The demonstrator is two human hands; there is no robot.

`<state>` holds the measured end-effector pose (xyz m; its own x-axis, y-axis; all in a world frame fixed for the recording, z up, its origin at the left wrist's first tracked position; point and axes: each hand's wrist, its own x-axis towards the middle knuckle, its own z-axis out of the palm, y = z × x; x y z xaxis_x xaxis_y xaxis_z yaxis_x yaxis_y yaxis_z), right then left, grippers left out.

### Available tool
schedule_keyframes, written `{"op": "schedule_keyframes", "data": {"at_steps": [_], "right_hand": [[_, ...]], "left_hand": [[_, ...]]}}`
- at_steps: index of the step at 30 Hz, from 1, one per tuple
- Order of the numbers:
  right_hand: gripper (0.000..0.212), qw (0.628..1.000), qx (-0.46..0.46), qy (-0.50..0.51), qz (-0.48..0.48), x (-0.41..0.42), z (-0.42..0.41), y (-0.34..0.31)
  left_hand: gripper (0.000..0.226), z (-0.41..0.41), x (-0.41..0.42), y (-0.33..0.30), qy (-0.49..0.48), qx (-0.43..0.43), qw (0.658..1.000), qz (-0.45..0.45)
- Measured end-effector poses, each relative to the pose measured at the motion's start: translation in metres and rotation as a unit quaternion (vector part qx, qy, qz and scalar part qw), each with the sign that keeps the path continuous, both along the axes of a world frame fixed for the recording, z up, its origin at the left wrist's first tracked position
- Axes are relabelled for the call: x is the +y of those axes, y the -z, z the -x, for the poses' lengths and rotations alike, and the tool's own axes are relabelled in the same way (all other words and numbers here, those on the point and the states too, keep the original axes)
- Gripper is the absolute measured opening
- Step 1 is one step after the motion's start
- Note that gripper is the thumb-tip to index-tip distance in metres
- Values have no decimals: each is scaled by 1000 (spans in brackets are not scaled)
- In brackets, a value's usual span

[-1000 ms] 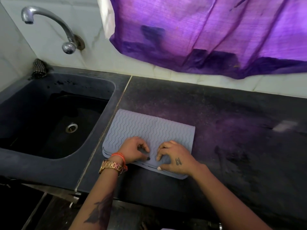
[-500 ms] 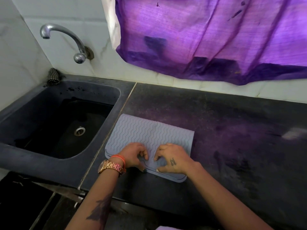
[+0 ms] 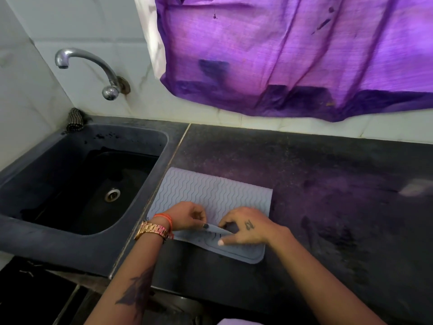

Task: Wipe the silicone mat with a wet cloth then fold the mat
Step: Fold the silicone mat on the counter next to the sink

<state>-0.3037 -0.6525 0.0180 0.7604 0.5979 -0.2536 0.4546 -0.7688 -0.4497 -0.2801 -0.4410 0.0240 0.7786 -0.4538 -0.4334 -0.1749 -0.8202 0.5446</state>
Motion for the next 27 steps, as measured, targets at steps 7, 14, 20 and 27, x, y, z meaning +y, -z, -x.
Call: {"op": "schedule_keyframes", "data": {"at_steps": [7,14,20,27], "right_hand": [[19,992,-23,111,49,-18,-24,-27],[7,946,-72,278,-154,-44,-52,-46],[9,883,-81,346,-307,-50,-78,-48],[14,801,-81,438,-400,-52,-107,-40]], "left_hand": [[4,-32,2,-26,-7,-57,998,40],[18,-68,9,-52,8,-103,991,81],[28,-104,31,-61,2,-142,987,73],[19,-161,50,-60,-74,-206,965,144]]}}
